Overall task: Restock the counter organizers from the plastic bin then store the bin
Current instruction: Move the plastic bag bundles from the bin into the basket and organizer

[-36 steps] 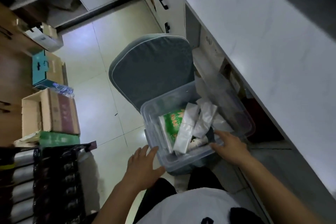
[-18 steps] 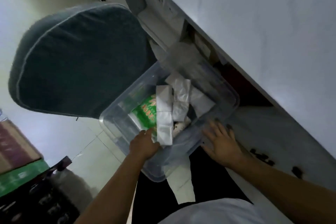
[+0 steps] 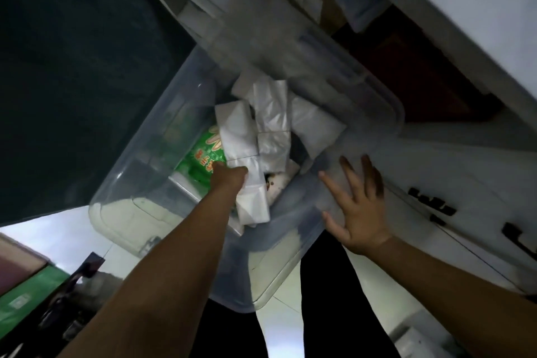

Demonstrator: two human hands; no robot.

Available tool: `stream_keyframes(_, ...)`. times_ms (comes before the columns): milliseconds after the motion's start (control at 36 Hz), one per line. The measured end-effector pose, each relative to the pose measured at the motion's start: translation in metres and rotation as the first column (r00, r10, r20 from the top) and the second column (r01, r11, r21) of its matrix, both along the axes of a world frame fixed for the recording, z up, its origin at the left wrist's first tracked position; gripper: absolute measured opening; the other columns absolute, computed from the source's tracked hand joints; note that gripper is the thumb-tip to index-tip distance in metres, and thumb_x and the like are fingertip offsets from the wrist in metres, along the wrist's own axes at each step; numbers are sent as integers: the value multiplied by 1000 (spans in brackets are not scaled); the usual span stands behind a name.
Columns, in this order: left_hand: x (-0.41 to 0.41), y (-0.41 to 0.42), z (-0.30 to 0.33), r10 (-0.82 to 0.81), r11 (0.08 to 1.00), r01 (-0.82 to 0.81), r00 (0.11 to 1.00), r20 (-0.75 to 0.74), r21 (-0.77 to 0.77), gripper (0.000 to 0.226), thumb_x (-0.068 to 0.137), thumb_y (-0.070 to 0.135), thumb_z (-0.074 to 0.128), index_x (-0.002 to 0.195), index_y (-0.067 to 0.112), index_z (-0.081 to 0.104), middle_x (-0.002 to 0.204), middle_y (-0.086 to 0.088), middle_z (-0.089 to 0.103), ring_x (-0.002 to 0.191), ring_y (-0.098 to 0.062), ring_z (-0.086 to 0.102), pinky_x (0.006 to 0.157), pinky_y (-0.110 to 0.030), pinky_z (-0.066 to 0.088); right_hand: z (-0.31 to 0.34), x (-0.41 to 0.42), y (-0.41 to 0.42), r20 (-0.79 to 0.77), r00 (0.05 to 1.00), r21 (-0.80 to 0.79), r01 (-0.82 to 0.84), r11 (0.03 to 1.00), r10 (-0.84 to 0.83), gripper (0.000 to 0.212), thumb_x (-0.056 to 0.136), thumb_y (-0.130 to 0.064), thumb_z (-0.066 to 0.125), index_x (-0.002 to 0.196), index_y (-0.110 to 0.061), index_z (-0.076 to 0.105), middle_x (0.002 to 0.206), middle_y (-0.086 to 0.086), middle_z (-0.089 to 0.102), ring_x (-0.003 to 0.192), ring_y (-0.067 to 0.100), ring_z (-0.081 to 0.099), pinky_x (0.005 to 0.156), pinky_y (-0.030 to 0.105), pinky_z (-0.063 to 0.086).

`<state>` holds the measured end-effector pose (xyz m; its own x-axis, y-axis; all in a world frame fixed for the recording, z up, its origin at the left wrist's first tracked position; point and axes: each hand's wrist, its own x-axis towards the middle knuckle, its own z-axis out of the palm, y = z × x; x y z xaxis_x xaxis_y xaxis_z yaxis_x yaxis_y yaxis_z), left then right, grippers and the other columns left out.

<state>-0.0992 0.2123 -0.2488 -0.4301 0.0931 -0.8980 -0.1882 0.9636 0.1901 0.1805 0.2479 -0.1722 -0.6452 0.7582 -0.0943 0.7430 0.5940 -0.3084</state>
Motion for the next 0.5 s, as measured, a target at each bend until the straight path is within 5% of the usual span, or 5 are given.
stream_keyframes(83, 3, 4, -13, 42, 999, -43, 997, -69, -9, 55, 78, 12, 72, 127, 1, 51, 126, -22, 62, 109, -38, 63, 95, -48, 54, 0, -2, 1, -11, 1000, -15, 12, 1000, -12, 68, 89, -57, 42, 150, -28, 36, 158, 13, 28, 149, 43, 8, 115, 62, 20)
stream_keyframes(278, 5, 1, -8, 60, 991, -50, 995, -83, 124, 31, 81, -3, 68, 111, 3, 65, 107, -15, 68, 88, -27, 62, 72, -31, 48, 8, -3, 2, 42, 999, -51, -17, 999, 20, 70, 88, -57, 42, 151, -29, 29, 158, 10, 24, 150, 40, 1, 117, 58, 15)
stream_keyframes(389, -3, -7, 20, 32, 985, -20, 997, -73, 169, 45, 84, -5, 65, 128, 6, 59, 108, -16, 66, 83, -23, 60, 68, -25, 47, 18, -3, 4, 105, 994, -72, -28, 997, 35, 67, 93, -60, 33, 153, -31, 30, 160, 12, 25, 151, 38, 2, 118, 58, 10)
stream_keyframes(500, -13, -17, 65, -51, 981, 77, 988, -147, 176, 47, 86, 3, 67, 132, 9, 58, 115, -16, 65, 98, -30, 62, 79, -30, 48, 38, -6, 7, 261, 963, -114, -38, 993, 67, 67, 93, -62, 37, 154, -35, 27, 162, 8, 27, 151, 38, 10, 112, 66, 17)
